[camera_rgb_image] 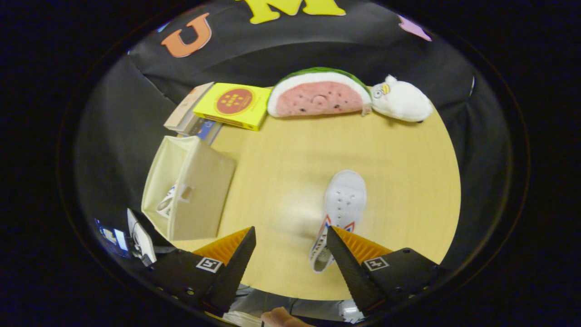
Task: Open the storage box then place both shoes into the box .Put the left shoe in first, then the right shoe, with the right side of both shoes facing outward in a uniform manner.
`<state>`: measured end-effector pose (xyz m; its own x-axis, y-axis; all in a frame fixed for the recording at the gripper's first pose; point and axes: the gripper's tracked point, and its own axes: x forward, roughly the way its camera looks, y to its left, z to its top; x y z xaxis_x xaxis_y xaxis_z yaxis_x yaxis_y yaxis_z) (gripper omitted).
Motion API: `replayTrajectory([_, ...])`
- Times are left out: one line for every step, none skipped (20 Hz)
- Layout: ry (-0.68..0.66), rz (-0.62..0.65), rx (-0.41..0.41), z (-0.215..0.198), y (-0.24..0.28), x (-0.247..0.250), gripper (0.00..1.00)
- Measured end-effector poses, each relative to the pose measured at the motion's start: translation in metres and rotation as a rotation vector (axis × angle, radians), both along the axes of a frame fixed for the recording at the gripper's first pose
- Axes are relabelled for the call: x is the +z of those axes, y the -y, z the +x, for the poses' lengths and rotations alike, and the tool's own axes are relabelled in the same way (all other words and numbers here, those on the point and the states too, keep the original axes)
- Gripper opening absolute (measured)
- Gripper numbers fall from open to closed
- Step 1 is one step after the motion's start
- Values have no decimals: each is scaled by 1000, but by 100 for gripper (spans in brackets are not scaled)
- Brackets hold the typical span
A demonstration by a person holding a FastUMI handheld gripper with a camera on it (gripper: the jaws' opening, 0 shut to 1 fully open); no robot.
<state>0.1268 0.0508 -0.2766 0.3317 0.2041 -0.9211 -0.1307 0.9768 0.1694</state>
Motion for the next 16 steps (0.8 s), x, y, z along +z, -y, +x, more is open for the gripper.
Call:
replayTrajectory([-24,-15,-17,-1,13,-15,96])
replayTrajectory([-53,-41,-33,-3,25,-28,97])
replayTrajectory([-70,-56,-35,-7,37,-40,97])
replayTrajectory([-96,-63,-38,-11,45,-51,97])
replayTrajectory([-132,-67,-49,-14,47,-63,97])
replayTrajectory([-159,-72,-56,-17,48,-74,96])
replayTrajectory([-173,-89,-55,-18,52,-86,96])
replayTrajectory([-177,-120,-49,-18,58,-95,96])
replayTrajectory([-170,-155,-42,-15,64,-101,96])
replayTrajectory([-154,-182,-38,-12,68,-106,96])
replayTrajectory([-145,-211,-30,-9,71,-110,96])
replayTrajectory([-139,-244,-27,-7,75,-113,95])
replayTrajectory([-138,-261,-27,-5,74,-117,95])
replayTrajectory([-136,-282,-38,-3,76,-120,94])
replayTrajectory([-130,-295,-37,0,75,-123,91])
replayTrajectory([-123,-310,-33,2,74,-125,88])
